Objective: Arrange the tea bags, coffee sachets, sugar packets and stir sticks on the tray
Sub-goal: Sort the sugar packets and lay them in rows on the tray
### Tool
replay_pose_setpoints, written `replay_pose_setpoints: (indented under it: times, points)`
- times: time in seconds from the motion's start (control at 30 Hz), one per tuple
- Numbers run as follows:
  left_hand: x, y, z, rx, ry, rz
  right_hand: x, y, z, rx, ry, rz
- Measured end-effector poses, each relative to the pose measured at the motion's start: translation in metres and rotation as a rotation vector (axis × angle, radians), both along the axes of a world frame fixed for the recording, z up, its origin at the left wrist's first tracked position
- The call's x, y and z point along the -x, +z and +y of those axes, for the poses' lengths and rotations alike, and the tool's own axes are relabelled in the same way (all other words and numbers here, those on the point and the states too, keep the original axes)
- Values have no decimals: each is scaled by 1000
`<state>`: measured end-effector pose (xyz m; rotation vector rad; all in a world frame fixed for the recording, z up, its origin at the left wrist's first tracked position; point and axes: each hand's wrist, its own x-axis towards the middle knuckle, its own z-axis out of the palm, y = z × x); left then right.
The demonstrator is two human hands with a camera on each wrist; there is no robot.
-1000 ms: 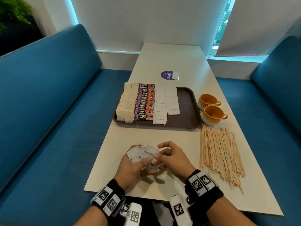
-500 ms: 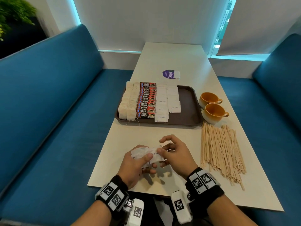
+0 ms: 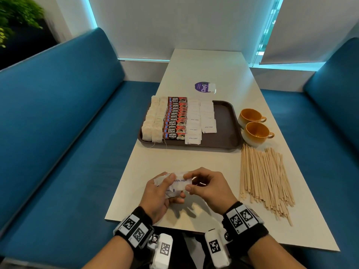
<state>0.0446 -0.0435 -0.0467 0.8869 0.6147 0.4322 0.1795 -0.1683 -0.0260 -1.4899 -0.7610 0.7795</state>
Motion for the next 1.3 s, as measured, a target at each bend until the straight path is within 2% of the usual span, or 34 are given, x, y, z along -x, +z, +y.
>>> replay_pose_setpoints:
  times: [0.2,0.33,0.7,0.87,1.07,1.17,1.3]
  points:
    - [1,0,2,33,-17,-27,-2,-2,-1,4,-55,-17]
    - [4,-2,1,-35,-72,-37,-8,-3,-5,5,-83,-25]
    - [-2,0,2,10,5,-19,-24,-2,0,18,-95,14]
    - [-3,-7,5,44,5,-80,-67,16,6,48,-242,34]
    - [-1,-19,8,53,-13,-108,-150,30,38,136,-385,20]
    - [-1,-20,8,39,-17,-85,-185,27,59,246,-362,-63]
    - [-1,-20,8,47,-37,-87,-213,18,85,425,-218,-140]
